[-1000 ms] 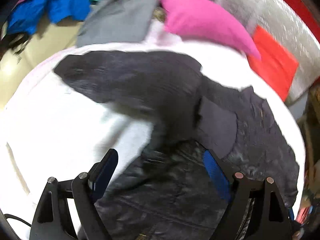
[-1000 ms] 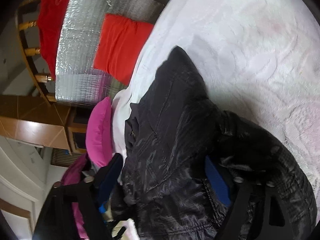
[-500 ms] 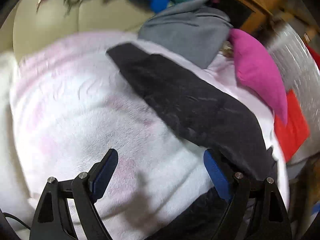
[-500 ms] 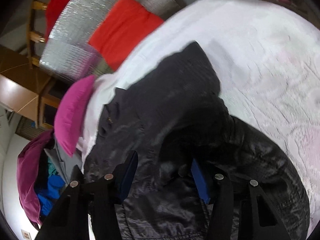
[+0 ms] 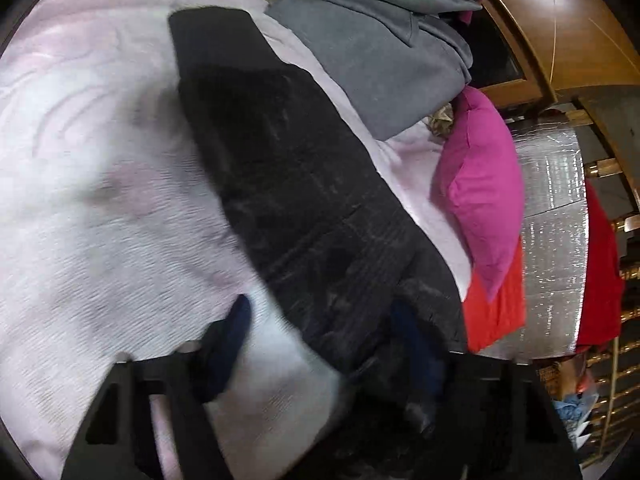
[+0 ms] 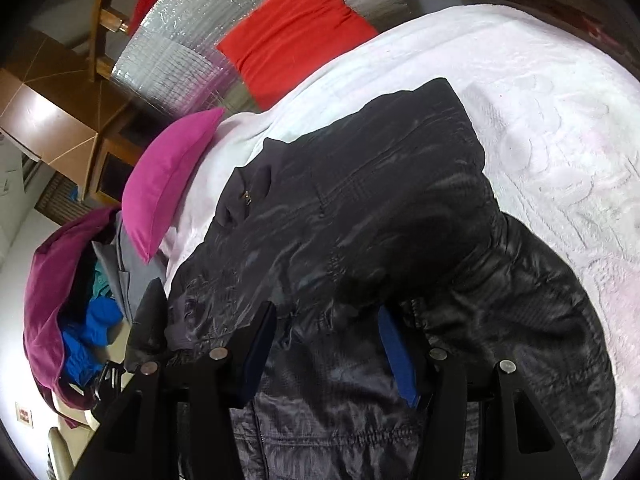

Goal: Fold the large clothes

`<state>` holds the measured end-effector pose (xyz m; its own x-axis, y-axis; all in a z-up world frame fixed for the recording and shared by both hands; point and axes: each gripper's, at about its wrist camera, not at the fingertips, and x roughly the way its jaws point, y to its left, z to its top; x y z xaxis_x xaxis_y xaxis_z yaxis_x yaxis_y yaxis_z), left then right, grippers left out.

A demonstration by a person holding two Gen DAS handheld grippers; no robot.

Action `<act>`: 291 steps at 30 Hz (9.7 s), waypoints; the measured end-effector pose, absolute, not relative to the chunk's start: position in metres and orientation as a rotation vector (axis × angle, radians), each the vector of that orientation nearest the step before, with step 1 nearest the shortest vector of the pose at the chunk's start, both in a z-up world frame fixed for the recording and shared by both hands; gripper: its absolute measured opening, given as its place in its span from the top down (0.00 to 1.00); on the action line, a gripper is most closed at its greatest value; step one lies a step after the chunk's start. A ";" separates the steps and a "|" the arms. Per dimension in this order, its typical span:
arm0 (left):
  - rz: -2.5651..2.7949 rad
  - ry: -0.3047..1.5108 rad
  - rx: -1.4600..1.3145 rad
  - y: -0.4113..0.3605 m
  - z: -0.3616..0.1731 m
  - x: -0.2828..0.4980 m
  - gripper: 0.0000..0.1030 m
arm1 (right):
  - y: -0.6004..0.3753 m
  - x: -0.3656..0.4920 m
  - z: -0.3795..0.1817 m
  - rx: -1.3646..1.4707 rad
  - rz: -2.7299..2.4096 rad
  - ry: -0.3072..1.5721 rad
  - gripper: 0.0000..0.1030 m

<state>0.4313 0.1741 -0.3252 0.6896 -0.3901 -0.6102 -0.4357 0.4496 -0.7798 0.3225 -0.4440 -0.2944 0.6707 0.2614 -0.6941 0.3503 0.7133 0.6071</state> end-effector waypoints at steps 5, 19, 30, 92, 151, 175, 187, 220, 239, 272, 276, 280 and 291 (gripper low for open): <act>0.039 0.879 -1.140 0.175 -0.335 0.449 0.78 | -0.444 0.326 -0.299 0.805 -0.066 0.862 0.45; -0.152 0.640 -0.722 0.066 -0.208 0.424 0.89 | -0.454 0.323 -0.301 0.889 -0.095 0.821 0.45; -0.297 0.910 -0.433 -0.094 -0.263 0.404 0.90 | -0.462 0.321 -0.302 0.917 -0.104 0.807 0.45; -0.595 0.818 -0.125 -0.190 -0.228 0.396 0.70 | -0.474 0.316 -0.309 0.967 -0.083 0.804 0.33; -0.157 1.168 -0.212 -0.021 -0.293 0.438 0.25 | -0.295 0.378 -0.279 0.039 -0.100 0.767 0.61; -0.117 1.121 -0.149 -0.032 -0.285 0.435 0.25 | -0.500 0.324 -0.344 1.269 -0.047 0.647 0.79; -0.124 1.069 -0.090 -0.043 -0.279 0.439 0.25 | -0.497 0.321 -0.302 0.920 -0.139 0.712 0.86; -0.223 1.066 -0.246 -0.026 -0.287 0.464 0.51 | -0.499 0.324 -0.301 0.701 -0.167 0.746 0.64; -0.127 1.018 -0.156 -0.020 -0.274 0.456 0.37 | -0.536 0.313 -0.311 0.882 -0.204 0.736 0.29; -0.080 0.812 0.184 -0.064 -0.256 0.429 0.37 | -0.536 0.313 -0.305 0.897 -0.191 0.672 0.31; -0.078 0.800 0.184 -0.063 -0.254 0.428 0.37 | -0.530 0.324 -0.315 0.882 -0.182 0.706 0.31; -0.066 0.809 0.189 -0.060 -0.258 0.432 0.37 | -0.523 0.340 -0.329 0.847 -0.185 0.749 0.31; -0.050 0.826 0.197 -0.058 -0.264 0.438 0.37 | -0.510 0.342 -0.319 0.753 -0.204 0.686 0.61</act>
